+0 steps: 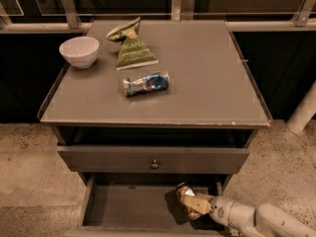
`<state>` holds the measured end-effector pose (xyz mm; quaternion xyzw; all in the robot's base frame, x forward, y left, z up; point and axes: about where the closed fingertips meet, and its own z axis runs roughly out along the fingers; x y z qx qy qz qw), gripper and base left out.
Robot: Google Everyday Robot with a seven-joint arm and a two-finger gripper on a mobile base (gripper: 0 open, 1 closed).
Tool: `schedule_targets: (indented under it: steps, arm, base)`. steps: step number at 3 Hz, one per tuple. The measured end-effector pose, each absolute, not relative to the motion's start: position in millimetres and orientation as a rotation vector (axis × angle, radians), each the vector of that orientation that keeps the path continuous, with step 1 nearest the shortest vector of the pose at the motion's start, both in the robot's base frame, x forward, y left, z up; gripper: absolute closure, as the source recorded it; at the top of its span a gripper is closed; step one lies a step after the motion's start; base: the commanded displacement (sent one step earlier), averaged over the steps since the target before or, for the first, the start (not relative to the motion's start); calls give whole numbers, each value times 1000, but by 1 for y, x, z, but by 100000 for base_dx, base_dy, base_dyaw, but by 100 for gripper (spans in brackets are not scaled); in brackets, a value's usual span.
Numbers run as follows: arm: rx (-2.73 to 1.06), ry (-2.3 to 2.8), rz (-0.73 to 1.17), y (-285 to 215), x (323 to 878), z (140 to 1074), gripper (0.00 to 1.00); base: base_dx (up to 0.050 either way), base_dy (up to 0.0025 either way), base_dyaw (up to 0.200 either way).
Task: Place orange can into middle drawer
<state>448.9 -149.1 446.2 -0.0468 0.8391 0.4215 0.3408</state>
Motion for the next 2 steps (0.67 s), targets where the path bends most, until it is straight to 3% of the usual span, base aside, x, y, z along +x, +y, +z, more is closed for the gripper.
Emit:
schedule_targets:
  steps: [1,2]
  arm:
    - [-122,2183,1097,-149,449,446,0]
    - [-122,2183,1097,-149,449,446,0]
  base:
    - [0,0,0]
    - [0,0,0]
